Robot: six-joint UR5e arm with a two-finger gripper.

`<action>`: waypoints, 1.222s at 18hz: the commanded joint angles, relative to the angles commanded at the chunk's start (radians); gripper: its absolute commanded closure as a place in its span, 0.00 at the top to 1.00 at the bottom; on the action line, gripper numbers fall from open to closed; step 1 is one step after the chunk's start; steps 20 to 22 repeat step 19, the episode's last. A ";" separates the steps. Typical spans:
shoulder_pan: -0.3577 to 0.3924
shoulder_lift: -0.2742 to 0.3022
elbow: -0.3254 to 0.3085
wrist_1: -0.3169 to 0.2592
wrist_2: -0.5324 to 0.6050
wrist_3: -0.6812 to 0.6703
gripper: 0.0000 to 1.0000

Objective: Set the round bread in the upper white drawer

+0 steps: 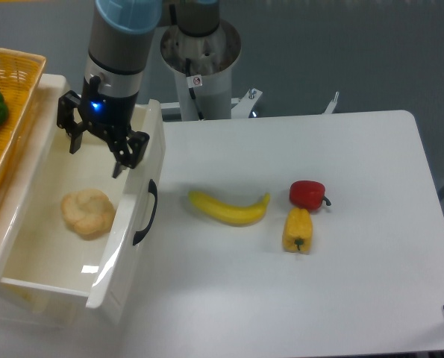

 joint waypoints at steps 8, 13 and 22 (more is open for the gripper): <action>0.078 -0.006 0.003 0.005 0.098 0.119 1.00; 0.081 -0.049 -0.002 0.008 0.225 0.232 1.00; 0.086 -0.081 -0.003 0.009 0.307 0.239 1.00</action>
